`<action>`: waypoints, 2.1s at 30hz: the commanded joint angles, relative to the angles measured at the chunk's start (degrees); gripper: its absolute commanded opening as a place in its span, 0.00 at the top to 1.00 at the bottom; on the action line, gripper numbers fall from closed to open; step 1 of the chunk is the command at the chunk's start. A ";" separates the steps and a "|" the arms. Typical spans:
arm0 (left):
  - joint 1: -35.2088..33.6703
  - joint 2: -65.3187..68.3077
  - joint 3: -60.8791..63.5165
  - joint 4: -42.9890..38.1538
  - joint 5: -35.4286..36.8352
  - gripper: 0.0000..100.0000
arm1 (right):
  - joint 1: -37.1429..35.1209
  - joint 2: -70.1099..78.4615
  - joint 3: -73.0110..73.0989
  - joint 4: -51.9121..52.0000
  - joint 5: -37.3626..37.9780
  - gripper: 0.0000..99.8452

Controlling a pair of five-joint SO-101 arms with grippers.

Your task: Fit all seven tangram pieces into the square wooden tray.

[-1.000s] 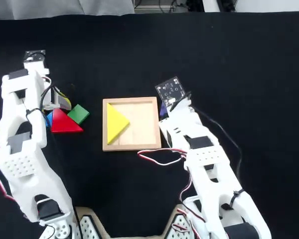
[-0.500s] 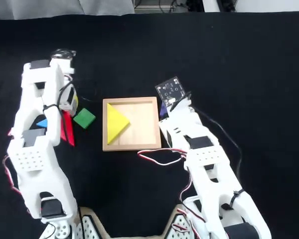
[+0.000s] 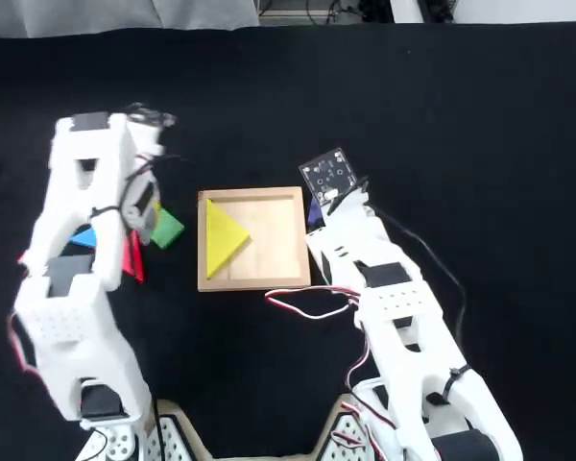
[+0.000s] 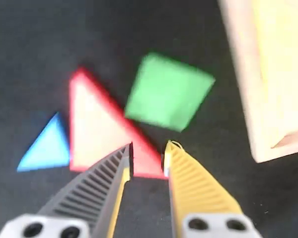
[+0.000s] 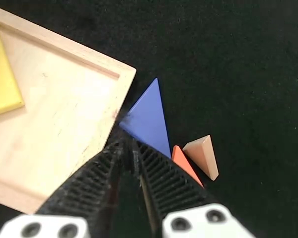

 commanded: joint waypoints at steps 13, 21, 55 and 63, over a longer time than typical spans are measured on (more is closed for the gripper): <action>-9.98 -33.67 40.04 -28.66 20.13 0.88 | 0.70 -1.89 -0.31 -1.14 -0.09 0.99; -18.77 -19.78 30.02 -28.75 17.49 0.88 | 0.62 -1.89 -0.31 -1.23 -0.09 0.99; -7.52 -27.43 25.19 -14.68 29.89 0.73 | 0.62 -1.89 -0.40 -1.05 -0.09 0.99; -7.87 -45.36 48.75 -31.12 26.02 0.72 | 0.62 -1.89 -0.40 -0.97 -0.09 0.99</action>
